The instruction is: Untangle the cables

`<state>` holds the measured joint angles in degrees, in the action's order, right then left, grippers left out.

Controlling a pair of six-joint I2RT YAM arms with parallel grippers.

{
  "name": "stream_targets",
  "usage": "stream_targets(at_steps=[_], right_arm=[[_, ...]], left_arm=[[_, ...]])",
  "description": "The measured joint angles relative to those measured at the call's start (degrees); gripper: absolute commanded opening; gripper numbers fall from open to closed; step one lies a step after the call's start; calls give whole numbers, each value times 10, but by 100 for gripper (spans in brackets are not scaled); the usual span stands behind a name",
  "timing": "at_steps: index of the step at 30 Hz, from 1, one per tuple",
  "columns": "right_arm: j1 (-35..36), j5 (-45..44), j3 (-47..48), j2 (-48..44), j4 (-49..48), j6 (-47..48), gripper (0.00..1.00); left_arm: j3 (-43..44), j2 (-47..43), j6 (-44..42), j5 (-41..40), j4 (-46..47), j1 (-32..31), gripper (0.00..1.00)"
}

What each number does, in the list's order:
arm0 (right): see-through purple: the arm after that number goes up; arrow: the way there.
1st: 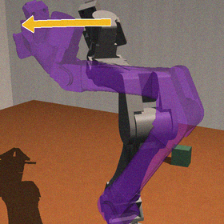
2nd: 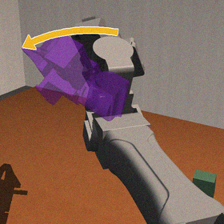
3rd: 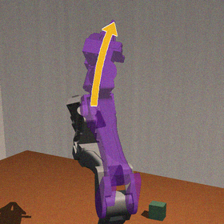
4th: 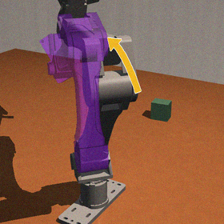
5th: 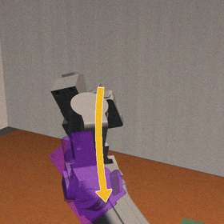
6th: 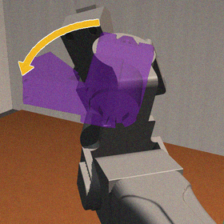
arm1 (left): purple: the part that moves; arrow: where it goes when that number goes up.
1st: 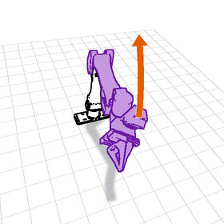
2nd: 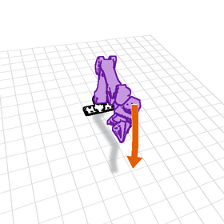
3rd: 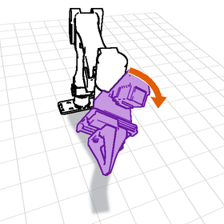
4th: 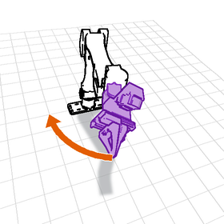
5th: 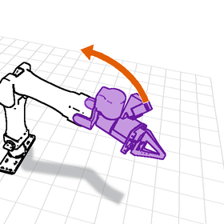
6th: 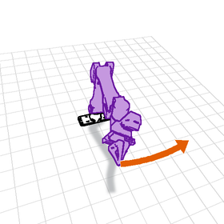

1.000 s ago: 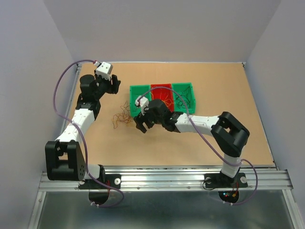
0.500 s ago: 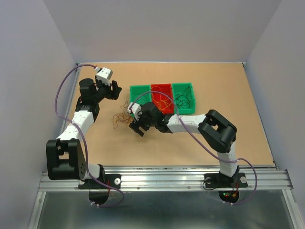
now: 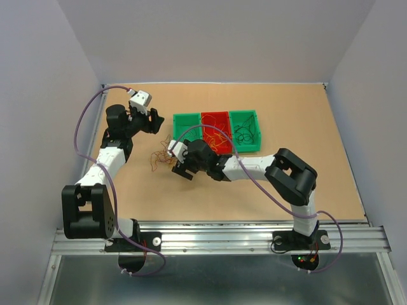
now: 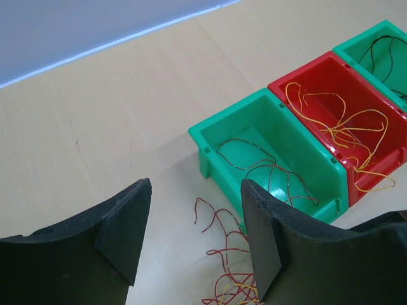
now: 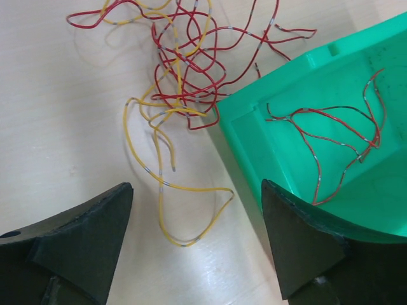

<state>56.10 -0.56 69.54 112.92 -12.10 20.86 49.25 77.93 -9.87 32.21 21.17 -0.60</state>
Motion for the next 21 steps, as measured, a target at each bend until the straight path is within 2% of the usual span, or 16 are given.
stream_targets(at_steps=[3,4,7,15,21], right_arm=[[0,0,0,0,-6,10,73],[0,0,0,0,-9,12,65],[0,10,0,4,-16,16,57],[1,58,0,7,-14,19,53],[2,73,13,22,5,18,24]], left_arm=[[0,0,-2,3,0,0,69],[0,0,-2,4,0,0,69],[0,1,-2,6,0,0,69],[0,3,-4,13,0,0,69],[0,3,-6,22,0,0,69]])
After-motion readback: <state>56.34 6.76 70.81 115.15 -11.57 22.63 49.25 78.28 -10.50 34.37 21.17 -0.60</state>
